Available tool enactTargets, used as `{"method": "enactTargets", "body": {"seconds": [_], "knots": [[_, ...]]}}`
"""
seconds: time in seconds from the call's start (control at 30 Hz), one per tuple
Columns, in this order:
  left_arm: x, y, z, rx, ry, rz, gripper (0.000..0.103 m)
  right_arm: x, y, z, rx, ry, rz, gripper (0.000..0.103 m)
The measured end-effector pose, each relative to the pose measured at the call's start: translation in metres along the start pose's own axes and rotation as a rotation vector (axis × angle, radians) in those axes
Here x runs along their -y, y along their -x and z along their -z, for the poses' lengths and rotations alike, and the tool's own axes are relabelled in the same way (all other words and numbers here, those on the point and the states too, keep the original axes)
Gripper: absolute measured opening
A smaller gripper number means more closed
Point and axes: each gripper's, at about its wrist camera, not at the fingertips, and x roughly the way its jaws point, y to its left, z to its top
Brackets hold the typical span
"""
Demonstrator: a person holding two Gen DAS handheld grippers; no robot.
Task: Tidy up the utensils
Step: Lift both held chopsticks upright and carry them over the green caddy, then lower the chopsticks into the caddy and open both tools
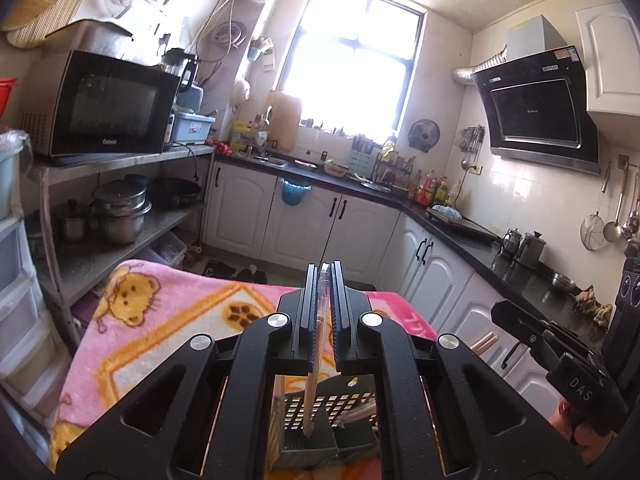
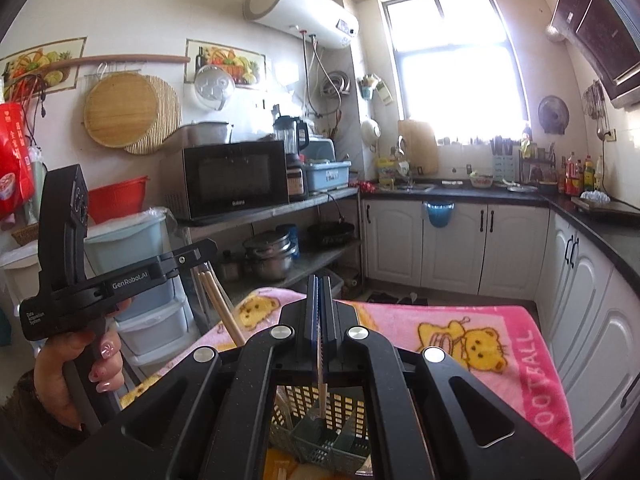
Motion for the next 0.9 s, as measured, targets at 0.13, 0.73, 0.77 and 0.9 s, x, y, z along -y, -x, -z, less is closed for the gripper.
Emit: {"method": "enactTargets", "body": {"seconds": [0.13, 0.73, 0.77, 0.9], "knots": [[-0.004, -0.008, 0.010, -0.021, 0.008, 0.000, 0.004, -0.001, -0.010, 0.010, -0.034, 0.000, -0.001, 0.001], [-0.010, -0.026, 0.051, -0.086, 0.027, 0.005, 0.004, 0.001, -0.031, 0.039, -0.116, -0.026, 0.012, 0.002], [-0.011, -0.026, 0.053, -0.089, 0.027, 0.005, 0.004, 0.001, -0.031, 0.040, -0.117, -0.027, 0.013, 0.002], [-0.011, -0.027, 0.059, -0.099, 0.028, 0.000, 0.004, 0.003, -0.031, 0.044, -0.122, -0.027, 0.023, 0.002]]}}
